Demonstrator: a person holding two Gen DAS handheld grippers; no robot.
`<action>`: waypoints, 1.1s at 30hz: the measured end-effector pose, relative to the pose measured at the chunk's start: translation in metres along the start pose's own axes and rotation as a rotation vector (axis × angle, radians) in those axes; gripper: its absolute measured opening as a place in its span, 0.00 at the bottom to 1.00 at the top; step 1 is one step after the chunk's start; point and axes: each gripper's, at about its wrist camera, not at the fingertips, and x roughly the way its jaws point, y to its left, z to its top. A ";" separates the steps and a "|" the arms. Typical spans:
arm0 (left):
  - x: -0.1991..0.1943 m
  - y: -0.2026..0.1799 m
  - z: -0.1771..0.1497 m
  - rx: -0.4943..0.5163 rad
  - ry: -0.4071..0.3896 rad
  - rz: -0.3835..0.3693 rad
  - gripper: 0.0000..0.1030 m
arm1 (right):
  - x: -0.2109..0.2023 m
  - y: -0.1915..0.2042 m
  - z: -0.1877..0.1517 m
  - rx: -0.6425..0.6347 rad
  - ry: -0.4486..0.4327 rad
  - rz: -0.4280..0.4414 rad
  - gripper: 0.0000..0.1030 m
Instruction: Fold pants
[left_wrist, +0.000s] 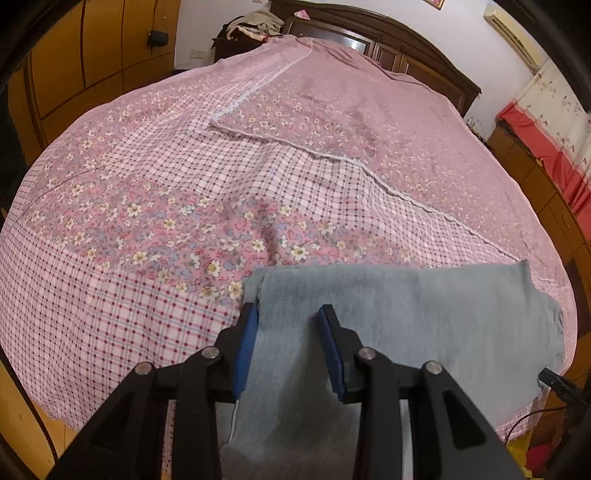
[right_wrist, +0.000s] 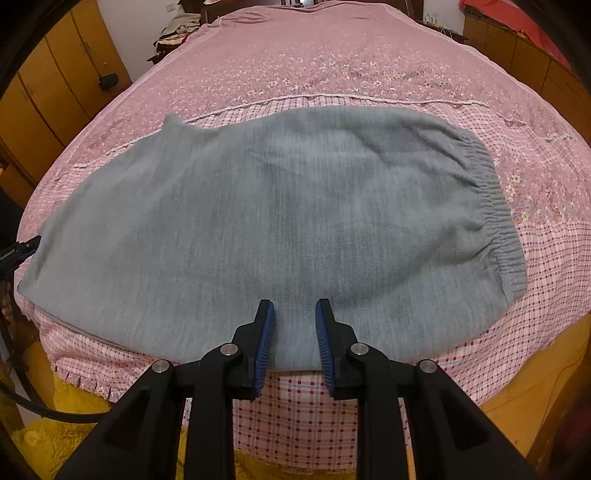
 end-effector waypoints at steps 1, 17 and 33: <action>0.000 -0.001 0.000 0.003 -0.002 -0.001 0.34 | 0.001 0.000 0.000 -0.001 0.001 -0.001 0.24; 0.001 -0.017 0.007 0.045 -0.098 0.047 0.05 | 0.004 0.001 0.002 -0.003 0.004 -0.002 0.25; -0.002 0.011 0.016 -0.016 -0.106 0.215 0.04 | 0.002 -0.003 -0.001 0.008 -0.004 0.019 0.25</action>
